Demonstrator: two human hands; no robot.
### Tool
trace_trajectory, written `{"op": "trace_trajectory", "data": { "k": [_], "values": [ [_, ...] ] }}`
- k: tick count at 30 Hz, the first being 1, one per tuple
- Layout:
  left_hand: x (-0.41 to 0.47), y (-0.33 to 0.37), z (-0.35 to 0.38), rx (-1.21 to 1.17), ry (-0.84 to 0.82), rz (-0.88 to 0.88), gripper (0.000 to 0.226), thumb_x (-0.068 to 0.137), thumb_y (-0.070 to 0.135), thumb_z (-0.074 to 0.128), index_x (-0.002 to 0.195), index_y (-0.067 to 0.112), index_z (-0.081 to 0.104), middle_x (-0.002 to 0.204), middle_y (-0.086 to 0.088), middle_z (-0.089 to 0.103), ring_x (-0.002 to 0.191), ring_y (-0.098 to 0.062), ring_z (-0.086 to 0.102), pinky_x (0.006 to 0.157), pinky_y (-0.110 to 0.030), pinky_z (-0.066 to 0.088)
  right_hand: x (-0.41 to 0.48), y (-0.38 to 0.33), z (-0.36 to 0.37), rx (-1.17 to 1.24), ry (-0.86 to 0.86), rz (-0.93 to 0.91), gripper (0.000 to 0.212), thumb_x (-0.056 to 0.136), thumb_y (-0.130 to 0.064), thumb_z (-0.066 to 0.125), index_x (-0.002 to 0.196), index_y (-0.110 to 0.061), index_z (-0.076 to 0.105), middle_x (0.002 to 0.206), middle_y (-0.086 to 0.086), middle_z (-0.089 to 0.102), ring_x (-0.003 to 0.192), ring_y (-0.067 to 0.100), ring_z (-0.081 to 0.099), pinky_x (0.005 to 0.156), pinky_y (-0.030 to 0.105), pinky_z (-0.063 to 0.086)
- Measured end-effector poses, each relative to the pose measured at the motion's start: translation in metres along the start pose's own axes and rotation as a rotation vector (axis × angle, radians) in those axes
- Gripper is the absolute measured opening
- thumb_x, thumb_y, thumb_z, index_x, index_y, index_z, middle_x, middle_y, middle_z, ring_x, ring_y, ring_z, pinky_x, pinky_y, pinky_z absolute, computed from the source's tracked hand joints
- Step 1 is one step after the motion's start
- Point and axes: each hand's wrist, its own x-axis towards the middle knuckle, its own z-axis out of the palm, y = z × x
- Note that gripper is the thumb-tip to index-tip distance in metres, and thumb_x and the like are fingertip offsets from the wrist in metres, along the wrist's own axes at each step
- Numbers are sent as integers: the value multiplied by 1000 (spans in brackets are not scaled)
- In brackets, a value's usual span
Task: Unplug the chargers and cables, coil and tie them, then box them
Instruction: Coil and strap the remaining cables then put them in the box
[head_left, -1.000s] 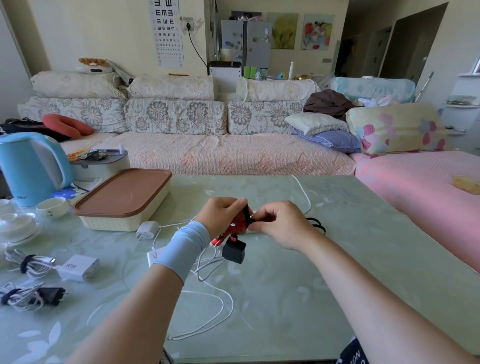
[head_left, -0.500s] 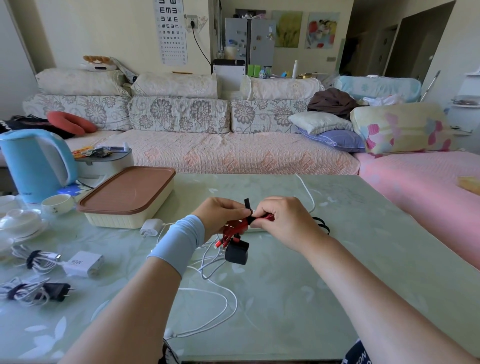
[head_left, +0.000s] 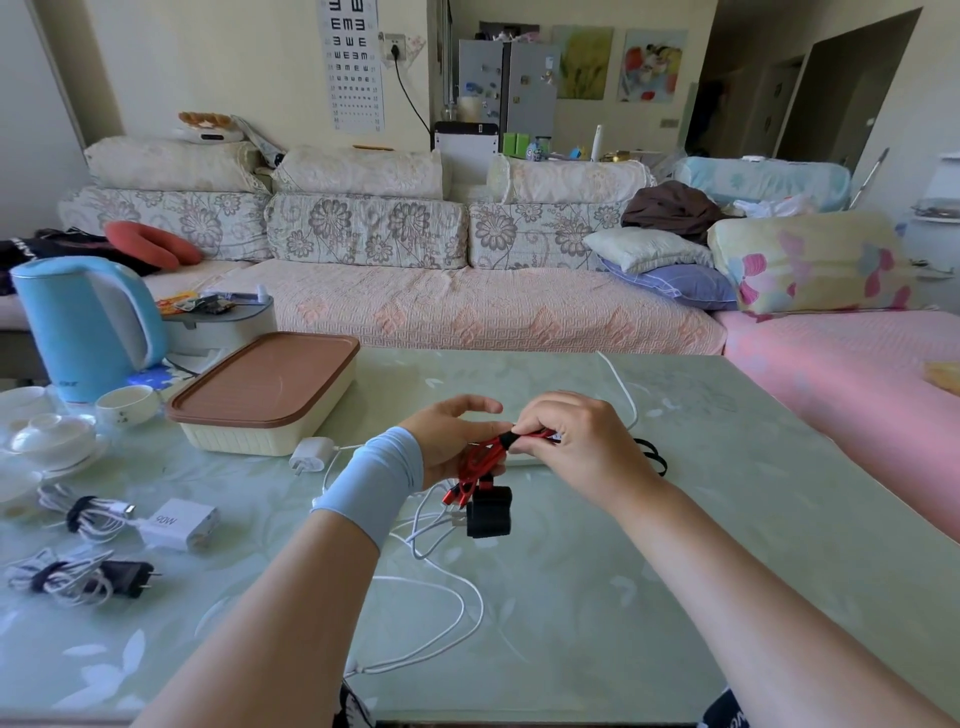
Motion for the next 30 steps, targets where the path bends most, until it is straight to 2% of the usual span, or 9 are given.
{"op": "trace_trajectory", "data": {
  "k": [4, 9, 12, 14, 16, 18, 21, 26, 30],
  "values": [
    [-1, 0, 1, 103, 24, 55, 8, 91, 14, 64, 96, 7, 64, 75, -16, 67, 60, -26, 66, 66, -36, 59, 0, 2, 0, 52, -15, 36, 15, 70, -8, 85, 77, -11, 72, 78, -4, 69, 73, 13, 64, 68, 35, 54],
    [-1, 2, 2, 285, 83, 126, 23, 91, 26, 66, 90, 4, 72, 81, -18, 73, 75, -32, 70, 82, -44, 58, 2, 2, -1, 160, -35, 187, 15, 69, -6, 87, 77, -13, 76, 77, -5, 71, 73, 9, 66, 70, 24, 51],
    [-4, 4, 2, 306, 24, 105, 29, 91, 29, 65, 97, 2, 72, 88, -20, 73, 77, -30, 69, 82, -42, 58, 0, 7, -2, 252, -82, 318, 16, 70, -9, 87, 76, -20, 77, 76, -3, 71, 74, 16, 66, 71, 32, 50],
    [-3, 2, 2, 278, -39, 104, 21, 90, 21, 67, 100, 3, 73, 85, -14, 74, 72, -23, 68, 79, -36, 59, 0, 10, -4, 337, -94, 396, 17, 72, -9, 85, 75, -24, 79, 76, 0, 73, 75, 24, 67, 72, 37, 52],
    [-2, 0, 3, 187, -81, 86, 17, 91, 12, 64, 102, 1, 71, 83, -8, 74, 66, -18, 66, 68, -31, 58, 1, 12, -6, 402, -89, 460, 19, 74, -9, 83, 75, -28, 79, 76, 5, 74, 70, 21, 65, 70, 38, 50],
    [1, -2, 4, 76, -94, 33, 14, 92, 7, 61, 102, -1, 67, 84, -10, 73, 62, -19, 63, 60, -30, 55, 0, 11, -7, 419, -109, 491, 18, 78, -9, 81, 78, -26, 79, 76, 5, 75, 69, 14, 63, 70, 34, 49],
    [3, -3, 6, 0, -91, -47, 11, 94, 6, 58, 99, 0, 65, 85, -12, 72, 61, -19, 57, 58, -30, 52, 2, 10, -6, 337, -147, 487, 15, 85, -10, 75, 86, -25, 78, 82, -5, 75, 78, 12, 69, 78, 29, 53],
    [5, -5, 4, -27, -65, -61, 13, 96, 6, 54, 92, 2, 65, 83, -10, 73, 59, -16, 51, 57, -27, 46, 3, 2, -14, 218, -228, 433, 37, 75, 0, 61, 93, -30, 70, 87, -10, 72, 81, 6, 67, 73, 17, 50],
    [6, -6, 2, 22, -51, -65, 10, 94, 8, 58, 93, 2, 65, 76, -13, 68, 55, -17, 53, 55, -27, 47, 1, -4, -16, 152, -263, 420, 29, 71, -7, 83, 87, -30, 72, 86, -11, 73, 81, -1, 67, 74, 13, 49]
  ]
}}
